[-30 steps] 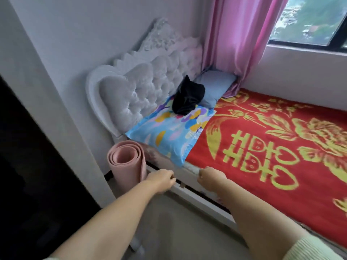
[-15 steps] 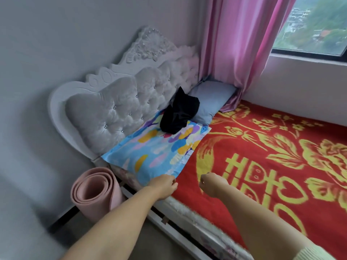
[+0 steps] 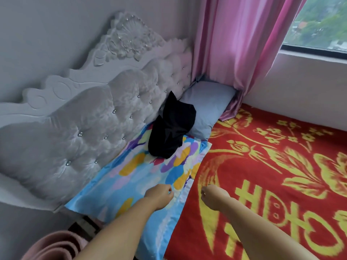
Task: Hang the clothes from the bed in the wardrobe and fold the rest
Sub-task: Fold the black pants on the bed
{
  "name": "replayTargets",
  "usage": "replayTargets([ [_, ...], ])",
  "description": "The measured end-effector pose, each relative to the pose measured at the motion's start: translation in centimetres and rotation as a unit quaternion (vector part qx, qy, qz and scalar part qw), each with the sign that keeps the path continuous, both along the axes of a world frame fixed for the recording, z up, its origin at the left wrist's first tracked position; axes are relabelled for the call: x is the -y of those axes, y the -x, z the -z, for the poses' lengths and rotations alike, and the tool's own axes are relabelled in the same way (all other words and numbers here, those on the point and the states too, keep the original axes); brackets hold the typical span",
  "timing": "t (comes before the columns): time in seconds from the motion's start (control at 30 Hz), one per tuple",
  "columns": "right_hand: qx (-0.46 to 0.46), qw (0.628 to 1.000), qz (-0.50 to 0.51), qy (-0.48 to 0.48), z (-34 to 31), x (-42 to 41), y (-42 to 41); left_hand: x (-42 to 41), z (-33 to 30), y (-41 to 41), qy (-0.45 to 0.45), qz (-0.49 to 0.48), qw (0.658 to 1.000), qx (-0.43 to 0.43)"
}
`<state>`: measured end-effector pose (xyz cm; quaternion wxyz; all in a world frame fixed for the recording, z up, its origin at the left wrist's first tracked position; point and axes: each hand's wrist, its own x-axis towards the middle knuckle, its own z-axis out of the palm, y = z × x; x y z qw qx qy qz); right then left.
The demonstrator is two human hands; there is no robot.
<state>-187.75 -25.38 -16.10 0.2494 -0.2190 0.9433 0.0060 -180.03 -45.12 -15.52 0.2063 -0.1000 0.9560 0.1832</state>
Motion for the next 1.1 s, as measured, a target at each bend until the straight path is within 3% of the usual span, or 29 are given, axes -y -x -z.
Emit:
replayTargets([
  [0.27, 0.072, 0.997, 0.028, 0.025, 6.5, 11.2, 13.1, 11.4, 7.0, 14.1, 0.001, -0.024, 0.999, 0.038],
  [0.4, 0.080, 0.992, 0.072, 0.061, 10.0, 15.9, 19.4, 14.3, 10.9, 21.0, 0.037, -0.042, 0.998, -0.007],
  [0.53, 0.031, 0.964, 0.181, 0.192, 13.9, 20.5, 25.4, 16.0, 15.4, 27.0, 0.075, -0.064, 0.993, -0.058],
  [0.67, 0.041, 0.907, 0.297, 0.295, 17.7, 24.3, 29.2, 17.3, 20.6, 30.2, 0.090, -0.021, 0.996, -0.020],
  [0.87, 0.006, 0.907, 0.323, 0.269, 22.5, 25.4, 30.4, 17.1, 24.0, 30.8, 0.109, 0.004, 0.994, -0.031],
  [0.97, 0.021, 0.843, 0.404, 0.356, 22.5, 24.7, 30.4, 17.5, 22.9, 30.9, 0.052, -0.056, 0.993, -0.088],
  [1.1, 0.190, 0.664, 0.552, 0.466, 21.7, 22.8, 30.0, 16.2, 20.0, 29.9, -0.065, -0.125, 0.985, -0.095],
])
